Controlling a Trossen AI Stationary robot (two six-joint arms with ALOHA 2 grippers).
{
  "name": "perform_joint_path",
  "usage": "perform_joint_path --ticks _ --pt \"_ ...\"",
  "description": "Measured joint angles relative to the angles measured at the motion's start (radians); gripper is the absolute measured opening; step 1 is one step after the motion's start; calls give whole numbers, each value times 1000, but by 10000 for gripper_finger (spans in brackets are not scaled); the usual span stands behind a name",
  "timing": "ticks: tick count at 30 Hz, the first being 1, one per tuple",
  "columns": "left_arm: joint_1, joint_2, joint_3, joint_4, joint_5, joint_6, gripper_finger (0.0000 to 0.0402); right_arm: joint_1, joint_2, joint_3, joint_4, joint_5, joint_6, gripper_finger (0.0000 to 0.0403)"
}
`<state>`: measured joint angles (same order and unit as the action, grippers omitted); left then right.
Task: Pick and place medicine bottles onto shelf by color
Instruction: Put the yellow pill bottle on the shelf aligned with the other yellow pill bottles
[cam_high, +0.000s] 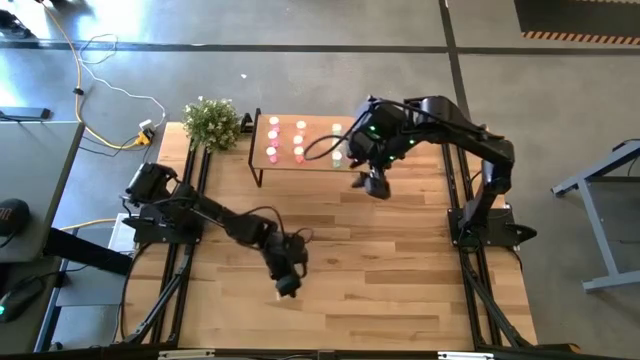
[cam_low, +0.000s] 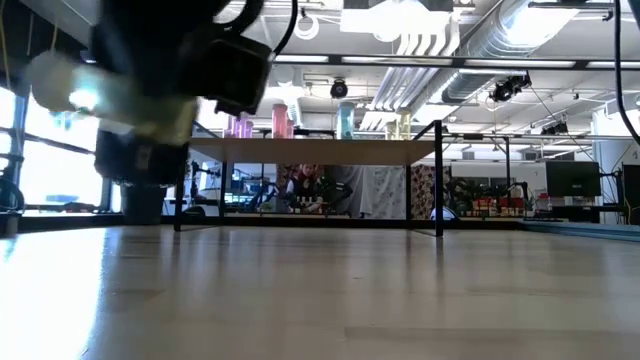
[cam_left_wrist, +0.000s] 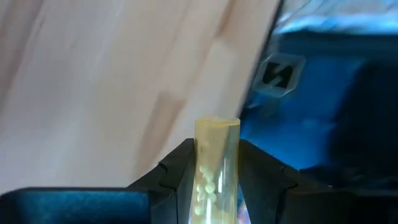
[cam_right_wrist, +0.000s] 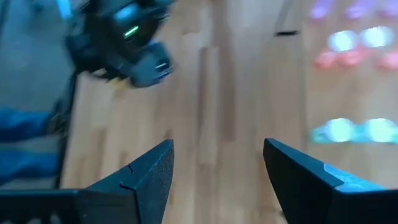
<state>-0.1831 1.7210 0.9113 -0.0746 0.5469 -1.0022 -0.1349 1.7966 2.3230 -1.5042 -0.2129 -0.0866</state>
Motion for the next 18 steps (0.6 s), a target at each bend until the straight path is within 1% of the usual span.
perform_joint_path --ticks 3,7,11,18 --pt "39 0 0 115 27 -149 101 3 -5 0 -38 -84 -55 238" --pt "100 -1 0 251 59 -355 101 31 -7 0 -68 -160 -125 238" --pt "157 -1 0 366 59 -487 101 97 -7 0 -67 -190 -203 238" --pt "226 -1 0 556 59 -717 101 233 -8 0 23 -177 -285 238"
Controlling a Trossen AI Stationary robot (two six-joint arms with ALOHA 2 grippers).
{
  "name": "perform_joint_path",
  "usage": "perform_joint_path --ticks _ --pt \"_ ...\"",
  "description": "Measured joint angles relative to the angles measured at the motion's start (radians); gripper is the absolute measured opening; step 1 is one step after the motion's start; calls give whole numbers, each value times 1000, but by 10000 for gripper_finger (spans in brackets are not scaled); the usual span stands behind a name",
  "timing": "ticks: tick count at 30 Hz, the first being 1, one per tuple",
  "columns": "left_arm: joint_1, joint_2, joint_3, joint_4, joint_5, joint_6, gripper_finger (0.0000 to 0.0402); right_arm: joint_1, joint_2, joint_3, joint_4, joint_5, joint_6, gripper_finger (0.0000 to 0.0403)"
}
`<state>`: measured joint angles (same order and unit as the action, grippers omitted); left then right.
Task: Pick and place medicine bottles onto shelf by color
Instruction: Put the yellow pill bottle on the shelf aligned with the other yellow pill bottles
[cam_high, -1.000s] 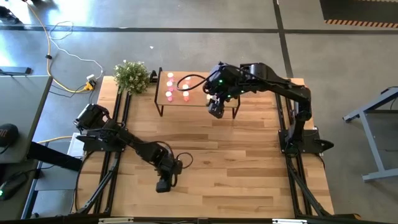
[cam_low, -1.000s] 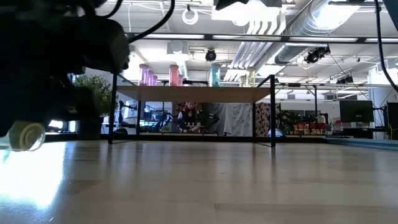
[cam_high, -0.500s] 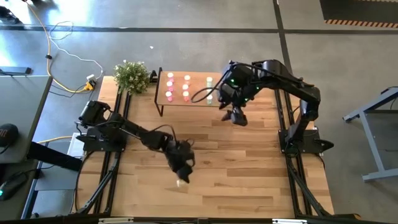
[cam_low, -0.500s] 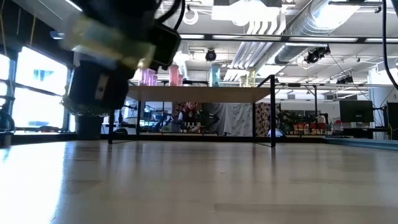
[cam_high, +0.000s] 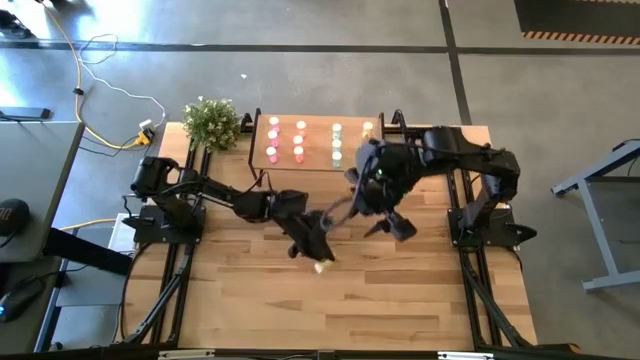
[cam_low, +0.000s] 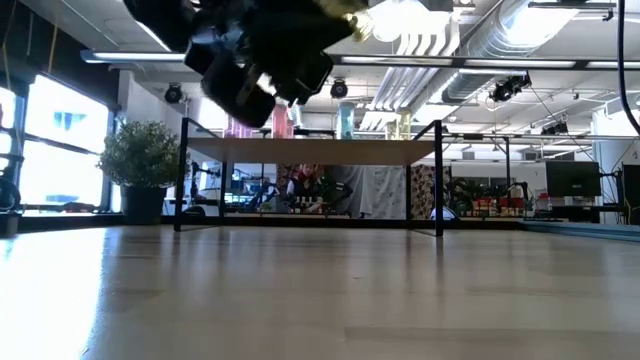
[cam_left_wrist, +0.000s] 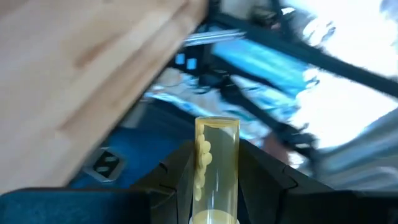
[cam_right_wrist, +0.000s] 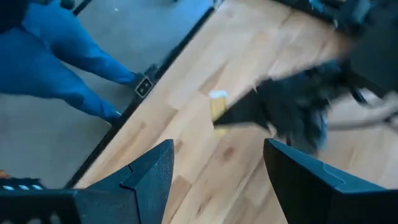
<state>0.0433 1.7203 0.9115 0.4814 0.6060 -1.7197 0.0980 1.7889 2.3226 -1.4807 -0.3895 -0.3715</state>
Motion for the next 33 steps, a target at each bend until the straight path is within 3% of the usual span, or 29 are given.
perform_joint_path --ticks 5,8,18,33 --pt "38 0 0 166 -1 -156 101 92 0 -1 45 204 -64 238" --pt "61 0 0 242 -1 -226 101 126 4 -1 78 274 -82 238" --pt "92 0 101 278 -64 -286 101 168 74 -2 115 340 -77 238" --pt "134 0 176 255 -60 -294 101 178 113 -2 66 508 -91 230"
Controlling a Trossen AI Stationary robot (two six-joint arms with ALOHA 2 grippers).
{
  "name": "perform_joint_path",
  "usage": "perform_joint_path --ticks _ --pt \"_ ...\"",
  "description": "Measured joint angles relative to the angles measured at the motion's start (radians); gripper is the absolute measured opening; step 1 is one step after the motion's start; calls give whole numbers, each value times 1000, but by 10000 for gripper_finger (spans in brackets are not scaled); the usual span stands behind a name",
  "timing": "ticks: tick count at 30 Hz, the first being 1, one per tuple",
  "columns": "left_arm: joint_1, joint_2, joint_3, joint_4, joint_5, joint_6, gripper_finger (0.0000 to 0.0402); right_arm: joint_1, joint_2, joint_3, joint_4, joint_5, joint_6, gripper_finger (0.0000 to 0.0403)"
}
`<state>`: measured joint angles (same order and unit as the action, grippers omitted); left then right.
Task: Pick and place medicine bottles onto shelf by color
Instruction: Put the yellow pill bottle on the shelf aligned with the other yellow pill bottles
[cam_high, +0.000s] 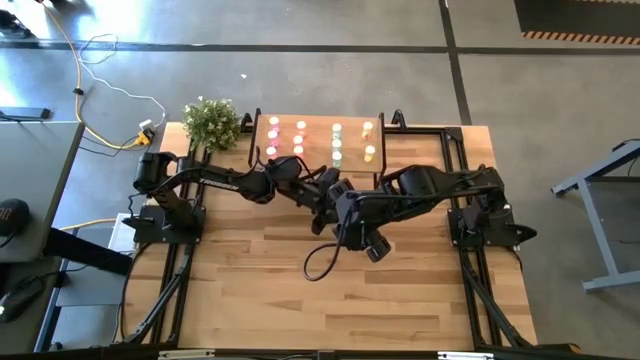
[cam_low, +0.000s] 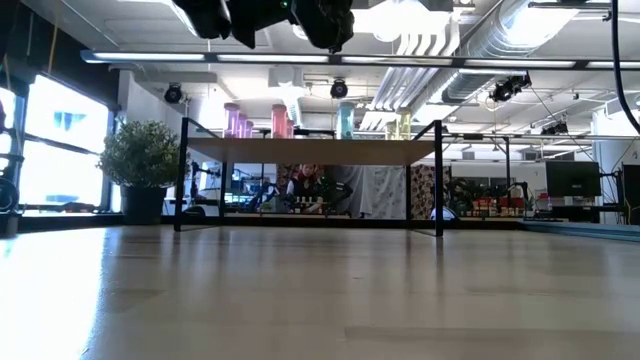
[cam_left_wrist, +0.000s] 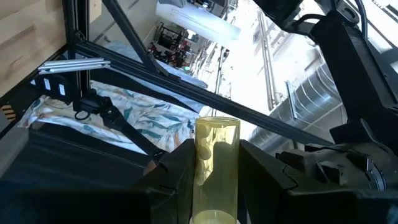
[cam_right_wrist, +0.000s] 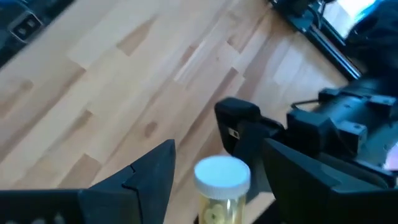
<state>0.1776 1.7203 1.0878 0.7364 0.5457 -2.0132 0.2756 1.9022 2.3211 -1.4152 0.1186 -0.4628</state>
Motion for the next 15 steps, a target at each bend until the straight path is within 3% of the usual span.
perform_joint_path --ticks 15 --pt "6 0 0 -8 3 0 101 -1 0 0 -48 44 -4 170"
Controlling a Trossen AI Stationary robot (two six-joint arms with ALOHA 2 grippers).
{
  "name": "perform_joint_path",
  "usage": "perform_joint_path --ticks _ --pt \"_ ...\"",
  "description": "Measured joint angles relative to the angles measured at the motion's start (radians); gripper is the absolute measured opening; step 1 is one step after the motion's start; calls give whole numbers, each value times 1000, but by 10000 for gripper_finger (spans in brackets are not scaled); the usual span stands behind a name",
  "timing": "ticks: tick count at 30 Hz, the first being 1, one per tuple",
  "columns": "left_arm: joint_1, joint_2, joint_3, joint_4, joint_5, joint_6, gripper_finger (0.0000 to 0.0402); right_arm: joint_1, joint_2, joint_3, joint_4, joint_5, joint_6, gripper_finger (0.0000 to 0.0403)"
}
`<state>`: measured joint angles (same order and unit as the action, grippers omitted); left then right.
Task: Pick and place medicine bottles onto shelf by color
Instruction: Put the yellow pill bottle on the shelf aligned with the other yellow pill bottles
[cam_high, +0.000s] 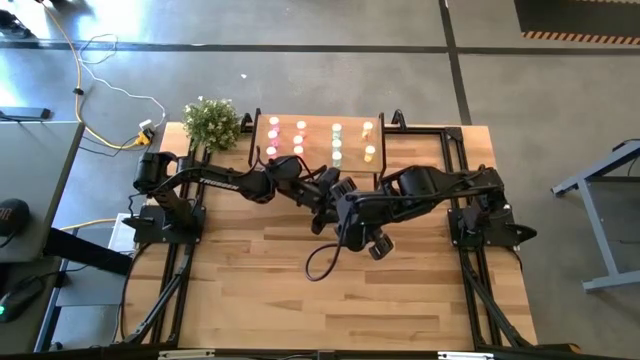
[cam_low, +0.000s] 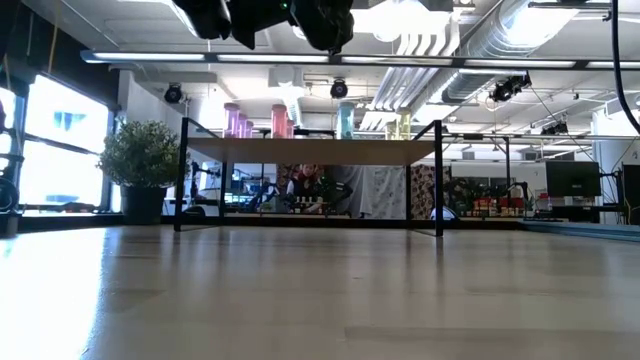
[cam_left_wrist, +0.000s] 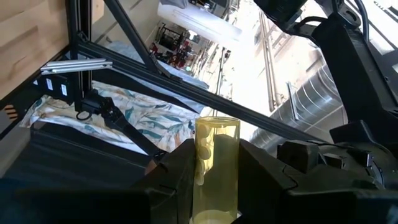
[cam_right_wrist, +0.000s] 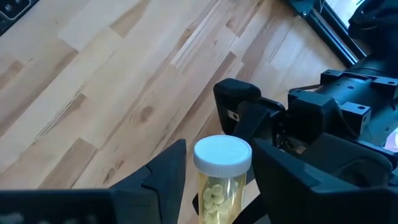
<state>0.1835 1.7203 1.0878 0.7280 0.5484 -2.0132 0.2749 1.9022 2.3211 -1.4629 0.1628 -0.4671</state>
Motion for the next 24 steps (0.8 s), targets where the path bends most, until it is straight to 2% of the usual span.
perform_joint_path --ticks 13,24 --pt "1 0 0 -1 0 7 101 0 0 0 -11 1 -5 116" --pt "1 0 0 0 0 60 102 0 0 0 -14 1 2 109"
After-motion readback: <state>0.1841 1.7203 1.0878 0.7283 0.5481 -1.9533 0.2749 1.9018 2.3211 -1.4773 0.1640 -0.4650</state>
